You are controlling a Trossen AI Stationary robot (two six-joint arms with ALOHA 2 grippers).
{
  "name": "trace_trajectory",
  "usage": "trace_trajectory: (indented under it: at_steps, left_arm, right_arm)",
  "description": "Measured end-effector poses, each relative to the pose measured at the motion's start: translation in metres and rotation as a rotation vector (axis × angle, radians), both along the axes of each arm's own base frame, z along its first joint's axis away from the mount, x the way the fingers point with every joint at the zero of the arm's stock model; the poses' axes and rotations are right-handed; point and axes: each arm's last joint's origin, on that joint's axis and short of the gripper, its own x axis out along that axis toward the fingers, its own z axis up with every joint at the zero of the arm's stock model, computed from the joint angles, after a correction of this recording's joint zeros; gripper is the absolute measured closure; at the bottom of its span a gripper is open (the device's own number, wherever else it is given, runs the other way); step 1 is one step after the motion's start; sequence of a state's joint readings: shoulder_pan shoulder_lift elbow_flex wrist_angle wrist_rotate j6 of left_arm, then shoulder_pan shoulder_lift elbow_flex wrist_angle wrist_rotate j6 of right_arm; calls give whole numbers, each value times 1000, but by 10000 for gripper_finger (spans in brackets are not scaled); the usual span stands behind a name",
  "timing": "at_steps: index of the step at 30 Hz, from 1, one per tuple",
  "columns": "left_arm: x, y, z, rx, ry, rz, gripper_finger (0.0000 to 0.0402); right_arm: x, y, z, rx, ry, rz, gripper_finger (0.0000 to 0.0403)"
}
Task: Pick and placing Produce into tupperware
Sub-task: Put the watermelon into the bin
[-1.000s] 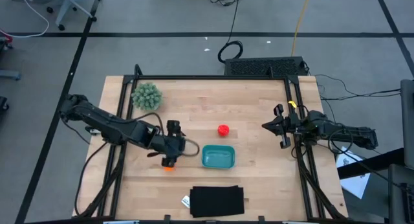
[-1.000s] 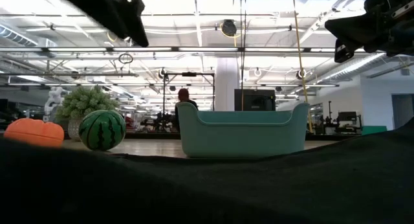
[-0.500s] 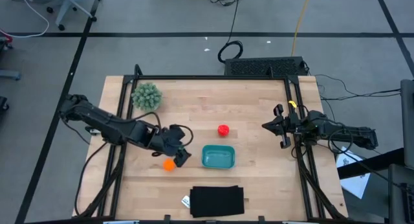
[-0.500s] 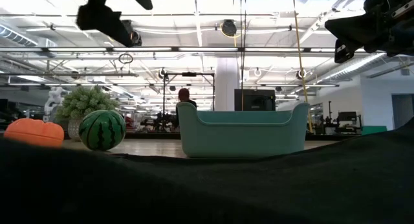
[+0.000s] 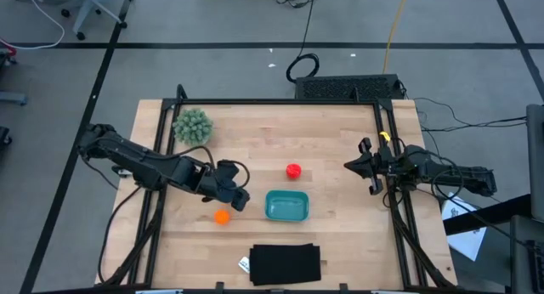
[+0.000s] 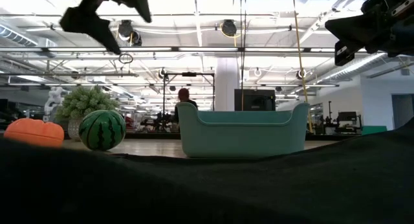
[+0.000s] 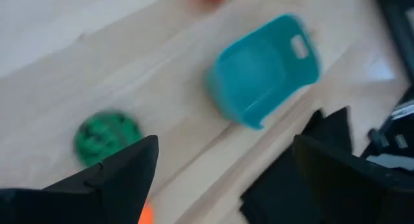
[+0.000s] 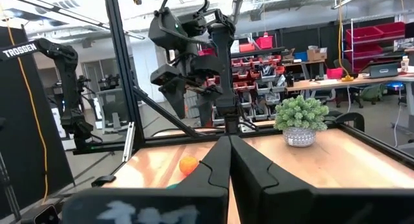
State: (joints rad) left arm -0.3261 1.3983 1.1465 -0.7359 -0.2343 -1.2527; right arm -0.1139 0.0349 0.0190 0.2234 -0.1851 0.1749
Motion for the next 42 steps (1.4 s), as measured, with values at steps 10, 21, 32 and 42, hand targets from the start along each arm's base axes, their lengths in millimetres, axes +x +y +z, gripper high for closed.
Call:
trace_trajectory:
  at_steps: [10, 21, 32, 42]
  left_arm:
    - [13, 3, 8, 2, -139, -31, 39]
    - [6, 18, -9, -154, 93, 134, 25]
    - [15, 23, -40, -208, 309, 106, 2]
    - [26, 30, -62, -183, 396, 56, 2]
  right_arm:
    - [0, 0, 0, -3, 1, 0, 403]
    - [0, 0, 0, -3, 4, 0, 403]
    - [1, 0, -3, 0, 34, 0, 403]
    - [3, 0, -4, 2, 51, 0, 403]
